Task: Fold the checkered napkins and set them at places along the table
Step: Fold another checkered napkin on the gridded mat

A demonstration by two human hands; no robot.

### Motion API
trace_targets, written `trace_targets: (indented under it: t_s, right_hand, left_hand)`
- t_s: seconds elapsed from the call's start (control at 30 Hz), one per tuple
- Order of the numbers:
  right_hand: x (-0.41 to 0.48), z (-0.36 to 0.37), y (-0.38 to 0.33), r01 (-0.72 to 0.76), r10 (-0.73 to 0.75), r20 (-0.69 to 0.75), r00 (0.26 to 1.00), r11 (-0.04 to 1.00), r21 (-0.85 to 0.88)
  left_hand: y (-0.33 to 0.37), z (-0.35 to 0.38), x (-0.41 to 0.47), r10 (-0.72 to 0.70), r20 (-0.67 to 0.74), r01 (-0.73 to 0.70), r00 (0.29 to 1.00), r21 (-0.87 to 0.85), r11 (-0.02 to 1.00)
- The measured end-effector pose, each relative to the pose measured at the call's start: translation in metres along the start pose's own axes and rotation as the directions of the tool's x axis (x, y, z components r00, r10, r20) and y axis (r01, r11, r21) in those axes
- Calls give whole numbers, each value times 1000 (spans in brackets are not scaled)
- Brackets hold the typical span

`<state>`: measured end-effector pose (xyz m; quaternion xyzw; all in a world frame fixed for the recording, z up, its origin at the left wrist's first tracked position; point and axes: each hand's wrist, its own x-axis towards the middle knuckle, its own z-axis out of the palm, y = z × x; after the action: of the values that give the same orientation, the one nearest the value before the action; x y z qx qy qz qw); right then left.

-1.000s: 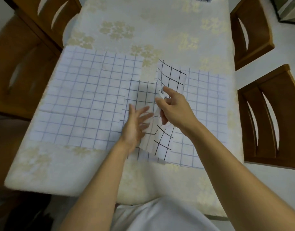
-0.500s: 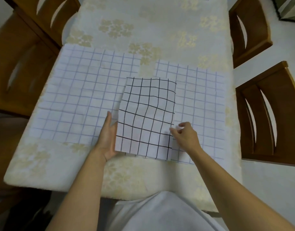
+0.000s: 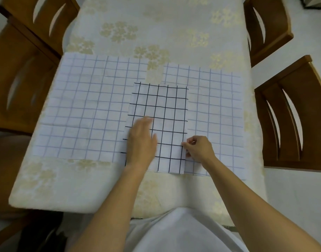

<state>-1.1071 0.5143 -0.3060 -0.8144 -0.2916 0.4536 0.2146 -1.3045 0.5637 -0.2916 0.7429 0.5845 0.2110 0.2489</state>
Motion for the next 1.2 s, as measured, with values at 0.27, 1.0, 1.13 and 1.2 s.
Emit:
trace_targets:
  t_s: [0.27, 1.0, 1.13, 1.2]
  right_hand:
    - [0, 3, 8, 46, -45, -32, 998, 999, 20]
    - [8, 3, 16, -1, -1, 17, 1000, 996, 92]
    - [8, -5, 6, 51, -53, -27, 998, 997, -66]
    - [11, -12, -6, 176, -201, -153, 968, 971, -161]
  left_hand:
    - [53, 100, 56, 139, 545, -348, 827, 302, 888]
    - [46, 121, 164, 126, 540, -372, 832, 376, 848]
    - [52, 107, 167, 219, 499, -387, 839, 262, 884]
    - [54, 96, 160, 262, 391, -380, 882, 263, 887]
